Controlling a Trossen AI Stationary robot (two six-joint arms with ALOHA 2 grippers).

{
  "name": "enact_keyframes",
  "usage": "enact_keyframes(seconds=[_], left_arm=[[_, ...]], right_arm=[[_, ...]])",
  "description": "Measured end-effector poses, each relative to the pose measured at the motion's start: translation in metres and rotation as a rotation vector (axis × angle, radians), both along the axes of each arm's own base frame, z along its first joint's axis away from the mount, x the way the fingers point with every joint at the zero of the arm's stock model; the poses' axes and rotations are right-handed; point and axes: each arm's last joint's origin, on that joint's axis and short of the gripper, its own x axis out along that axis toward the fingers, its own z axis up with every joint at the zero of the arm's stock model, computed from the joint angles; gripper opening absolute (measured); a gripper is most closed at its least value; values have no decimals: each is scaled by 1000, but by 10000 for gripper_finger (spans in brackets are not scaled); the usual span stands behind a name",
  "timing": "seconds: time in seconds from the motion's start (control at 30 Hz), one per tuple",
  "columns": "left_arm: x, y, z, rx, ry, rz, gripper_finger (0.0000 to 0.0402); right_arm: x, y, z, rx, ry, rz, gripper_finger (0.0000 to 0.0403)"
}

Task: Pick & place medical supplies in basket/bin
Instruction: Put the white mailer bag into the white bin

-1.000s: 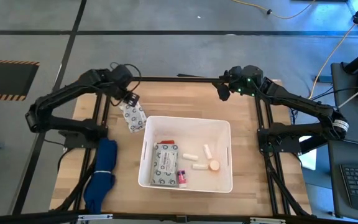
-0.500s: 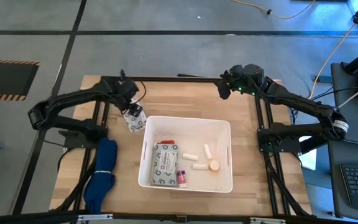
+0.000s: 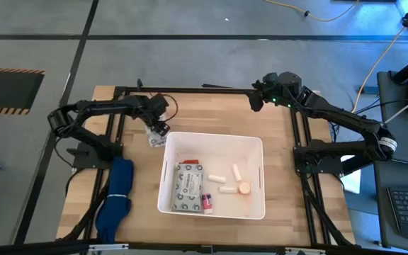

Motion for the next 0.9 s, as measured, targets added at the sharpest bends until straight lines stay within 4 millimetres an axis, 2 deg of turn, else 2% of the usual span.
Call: enact_keyframes(seconds=[0.17,0.33,0.47,0.7,0.9], left_arm=[[15,15,-6,83,-118,-48,221],[17,38,-8,142,-247,4,221],[19,55,-14,170,-333,32,221],[30,67,-30,172,-398,-39,221],[41,68,-25,129,-512,-106,221]], right_arm=[[0,0,0,0,0,0,280],[0,0,0,4,-1,-2,280],[2,-4,-4,75,-32,-44,280],[18,-23,-31,260,-48,-143,280],[48,-41,-58,383,-151,-60,280]])
